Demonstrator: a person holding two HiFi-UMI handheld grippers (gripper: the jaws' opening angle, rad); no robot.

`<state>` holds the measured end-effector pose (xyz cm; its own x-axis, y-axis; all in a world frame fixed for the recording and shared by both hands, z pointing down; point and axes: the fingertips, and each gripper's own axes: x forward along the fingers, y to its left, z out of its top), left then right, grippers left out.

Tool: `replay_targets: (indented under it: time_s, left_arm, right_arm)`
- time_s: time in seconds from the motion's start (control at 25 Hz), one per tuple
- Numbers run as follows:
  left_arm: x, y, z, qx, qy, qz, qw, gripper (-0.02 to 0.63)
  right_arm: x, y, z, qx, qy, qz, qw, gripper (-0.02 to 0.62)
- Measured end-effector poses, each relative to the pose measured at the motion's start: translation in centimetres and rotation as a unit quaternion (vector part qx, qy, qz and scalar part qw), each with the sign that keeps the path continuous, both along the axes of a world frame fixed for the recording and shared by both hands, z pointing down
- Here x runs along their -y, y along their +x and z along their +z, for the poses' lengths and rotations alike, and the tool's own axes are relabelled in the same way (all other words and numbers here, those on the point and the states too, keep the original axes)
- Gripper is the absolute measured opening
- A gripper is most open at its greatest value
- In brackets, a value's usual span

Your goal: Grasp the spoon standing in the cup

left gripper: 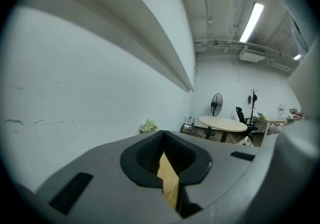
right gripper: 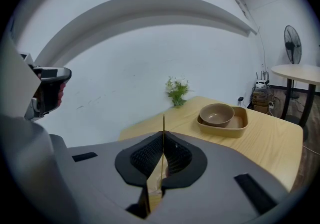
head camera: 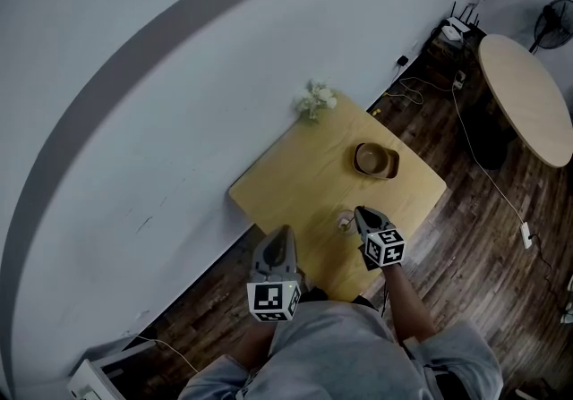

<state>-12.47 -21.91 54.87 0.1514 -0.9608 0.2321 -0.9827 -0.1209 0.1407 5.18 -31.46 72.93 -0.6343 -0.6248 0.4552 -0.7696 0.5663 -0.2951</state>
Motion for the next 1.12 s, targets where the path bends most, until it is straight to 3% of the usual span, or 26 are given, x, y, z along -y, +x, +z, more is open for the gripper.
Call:
replay_targets:
  time_s: [0.56, 0.8, 1.12]
  left_arm:
    - [-0.1, 1.0, 0.5, -0.021, 0.007, 0.052, 0.9984, 0.002]
    - [-0.5, 1.6, 1.3, -0.019, 0.000, 0.081, 0.9965, 0.002]
    - [-2.3, 3.8, -0.7, -0.019, 0.030, 0.086, 0.9957, 0.002]
  right_arm:
    - [-0.7, 1.8, -10.1, 0.050, 0.097, 0.086, 0.990, 0.002]
    - [-2.6, 2.4, -14.2, 0.067, 0.134, 0.111, 0.983, 0.002]
    - [-6.8, 4.6, -18.2, 0.093, 0.168, 0.130, 0.973, 0.002]
